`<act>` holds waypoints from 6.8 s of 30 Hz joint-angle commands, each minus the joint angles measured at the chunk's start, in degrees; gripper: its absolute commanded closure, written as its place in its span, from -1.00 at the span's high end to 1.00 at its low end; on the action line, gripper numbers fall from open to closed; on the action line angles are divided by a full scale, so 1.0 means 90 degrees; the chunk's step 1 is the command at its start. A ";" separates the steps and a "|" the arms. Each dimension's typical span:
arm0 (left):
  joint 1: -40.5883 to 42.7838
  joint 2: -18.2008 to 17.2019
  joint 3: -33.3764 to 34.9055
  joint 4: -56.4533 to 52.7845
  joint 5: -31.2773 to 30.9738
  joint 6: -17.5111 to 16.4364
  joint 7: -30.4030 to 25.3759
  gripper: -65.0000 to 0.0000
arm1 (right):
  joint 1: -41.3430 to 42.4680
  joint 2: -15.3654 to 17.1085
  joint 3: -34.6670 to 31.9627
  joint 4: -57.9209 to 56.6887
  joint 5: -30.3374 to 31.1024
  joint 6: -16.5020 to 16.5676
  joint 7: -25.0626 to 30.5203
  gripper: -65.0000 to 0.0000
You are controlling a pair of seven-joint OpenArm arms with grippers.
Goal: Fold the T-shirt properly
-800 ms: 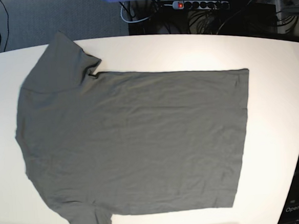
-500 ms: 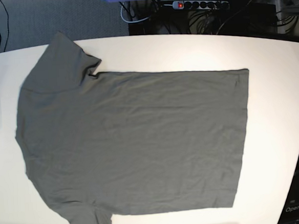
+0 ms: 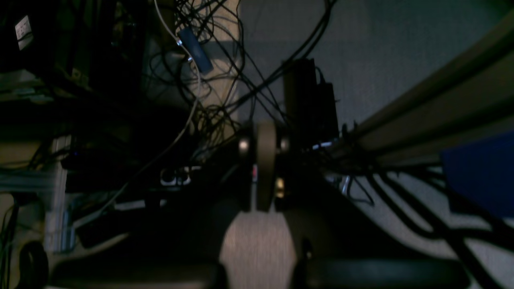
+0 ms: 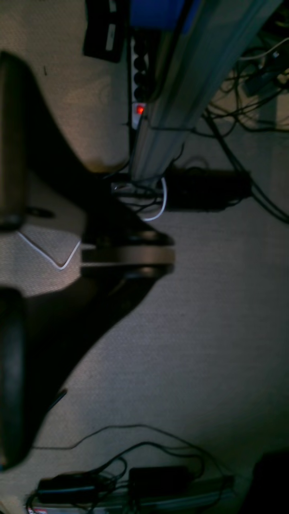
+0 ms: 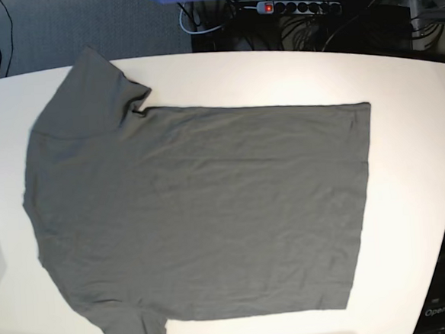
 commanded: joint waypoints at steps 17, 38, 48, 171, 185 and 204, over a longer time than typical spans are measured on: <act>0.1285 -0.0012 -0.0006 0.2984 -0.0011 0.0011 -0.0157 -0.97 | -0.0972 0.0023 0.0016 0.2400 0.0004 -0.0013 0.0182 -0.98; 0.2730 -0.0119 -0.0016 0.5456 -0.0021 0.0060 -0.0127 -0.80 | -0.2682 0.0209 -0.0014 0.5965 -0.0045 0.0026 0.0173 -0.97; 0.2799 0.0476 -0.0465 0.5670 0.0028 0.0030 -0.0118 -0.55 | -0.2701 0.0512 0.0025 0.6717 -0.0055 0.0573 0.0163 -0.81; 0.0152 -0.1213 -0.3093 0.8337 -0.5403 -0.2499 1.1086 0.22 | -0.2095 -0.0026 -0.0082 0.9413 -0.1520 0.0651 -0.3197 -0.48; 0.0034 -0.1184 -0.3044 0.8278 -0.5374 -0.2490 1.1311 0.22 | -0.2086 -0.0026 -0.0082 0.9413 -0.1520 0.0651 -0.3197 -0.48; -0.0405 -0.1008 -0.3083 0.7917 -0.5198 -0.2480 1.1878 0.21 | -0.2066 -0.0026 -0.0092 0.9413 -0.1520 0.0651 -0.3197 -0.48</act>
